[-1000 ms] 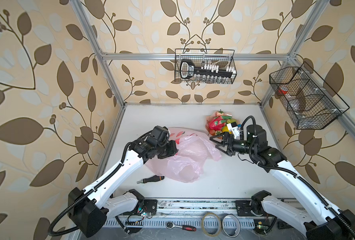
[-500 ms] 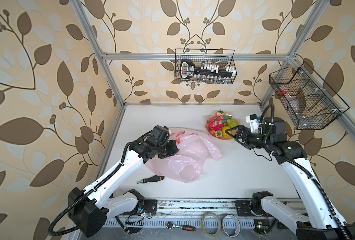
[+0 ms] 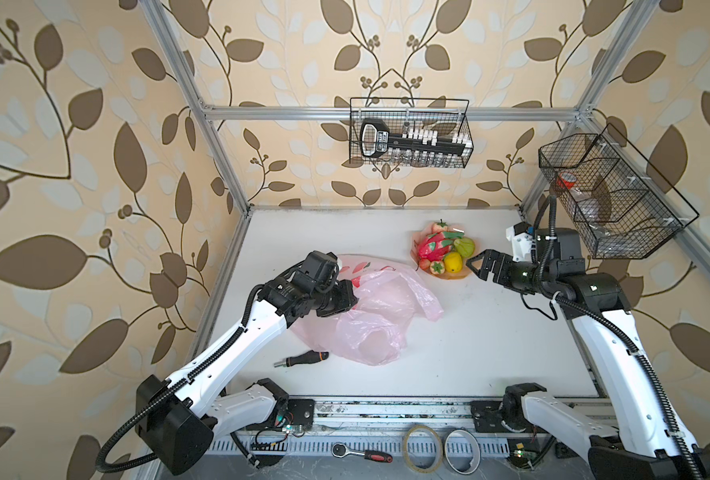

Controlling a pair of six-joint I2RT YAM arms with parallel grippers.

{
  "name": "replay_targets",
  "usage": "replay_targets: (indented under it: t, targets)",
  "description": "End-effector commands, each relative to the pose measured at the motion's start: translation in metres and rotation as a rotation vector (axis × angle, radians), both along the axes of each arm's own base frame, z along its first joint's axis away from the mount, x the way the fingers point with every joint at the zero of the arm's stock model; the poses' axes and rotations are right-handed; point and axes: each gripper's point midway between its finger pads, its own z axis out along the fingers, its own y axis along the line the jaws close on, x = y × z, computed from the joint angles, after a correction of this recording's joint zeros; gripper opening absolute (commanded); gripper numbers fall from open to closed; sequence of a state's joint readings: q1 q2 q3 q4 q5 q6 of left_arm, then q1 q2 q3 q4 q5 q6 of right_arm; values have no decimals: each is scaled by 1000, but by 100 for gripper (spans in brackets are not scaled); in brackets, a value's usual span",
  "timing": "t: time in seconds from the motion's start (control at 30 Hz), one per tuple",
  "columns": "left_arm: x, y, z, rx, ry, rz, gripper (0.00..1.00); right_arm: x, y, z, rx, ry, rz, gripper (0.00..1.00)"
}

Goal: Place the fruits into the plastic bag
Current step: 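Move the open right gripper back toward the fruit plate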

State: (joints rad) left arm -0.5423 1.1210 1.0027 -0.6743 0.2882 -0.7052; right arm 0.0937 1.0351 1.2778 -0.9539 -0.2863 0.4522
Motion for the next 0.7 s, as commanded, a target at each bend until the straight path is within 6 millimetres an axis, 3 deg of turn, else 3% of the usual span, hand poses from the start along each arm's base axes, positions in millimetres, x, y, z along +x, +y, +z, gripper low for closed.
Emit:
replay_targets:
  t: [0.0, 0.5, 0.6, 0.67]
  targets:
    - [1, -3, 17, -35, -61, -27, 0, 2, -6, 2, -40, -8, -7, 100]
    - [-1, -2, 19, -43, -62, -26, 0, 18, -19, -18, -54, 20, -40, 99]
    - [-1, -2, 19, -43, -64, -23, 0, 31, -21, -27, -66, 31, -40, 98]
    - [-1, -2, 20, -43, -64, -23, 0, 34, -21, -43, -64, 63, -39, 97]
